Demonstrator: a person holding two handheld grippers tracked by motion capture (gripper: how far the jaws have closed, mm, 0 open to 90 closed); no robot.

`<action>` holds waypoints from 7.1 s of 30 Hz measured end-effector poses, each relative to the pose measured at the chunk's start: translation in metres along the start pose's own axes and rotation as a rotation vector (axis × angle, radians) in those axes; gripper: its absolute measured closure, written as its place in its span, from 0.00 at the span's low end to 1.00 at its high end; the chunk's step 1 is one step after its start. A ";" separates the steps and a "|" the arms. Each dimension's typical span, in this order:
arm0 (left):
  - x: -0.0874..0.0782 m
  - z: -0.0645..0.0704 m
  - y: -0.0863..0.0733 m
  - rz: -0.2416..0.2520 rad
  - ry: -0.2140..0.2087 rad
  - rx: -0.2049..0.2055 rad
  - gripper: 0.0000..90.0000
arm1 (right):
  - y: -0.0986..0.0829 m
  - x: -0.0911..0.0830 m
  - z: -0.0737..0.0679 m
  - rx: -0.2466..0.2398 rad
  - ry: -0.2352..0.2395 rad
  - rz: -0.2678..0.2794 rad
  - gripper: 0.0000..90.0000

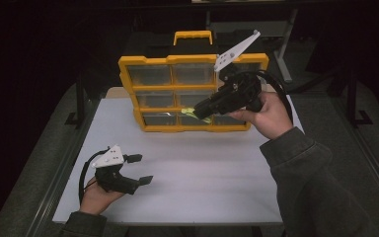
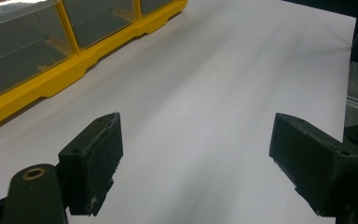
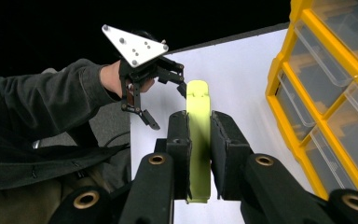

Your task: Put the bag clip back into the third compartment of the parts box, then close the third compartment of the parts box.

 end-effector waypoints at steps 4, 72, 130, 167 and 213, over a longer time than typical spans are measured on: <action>0.000 0.001 0.000 0.002 -0.003 -0.013 0.19 | 0.003 -0.006 0.004 0.009 -0.007 0.011 0.86; 0.001 -0.001 0.000 0.004 -0.005 -0.016 0.19 | -0.007 -0.097 0.091 0.186 -0.291 -0.025 0.86; -0.001 -0.005 0.000 0.015 -0.008 -0.026 0.18 | -0.036 -0.077 0.103 0.264 -0.203 0.039 0.69; -0.001 -0.004 0.000 0.016 -0.016 -0.024 0.18 | -0.042 -0.081 0.021 0.137 -0.136 0.093 0.68; -0.001 -0.004 -0.001 0.014 -0.007 -0.020 0.18 | -0.063 -0.043 0.054 0.148 -0.206 -0.024 0.98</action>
Point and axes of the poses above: each handheld gripper's, and its own axes: x roughly forward along the jaws, y roughly out of its top, z roughly to its right, the point moved 9 cm from there along x, roughly forward along the jaws, and after that the axes turned 2 degrees about -z, right-handed, at the moved point
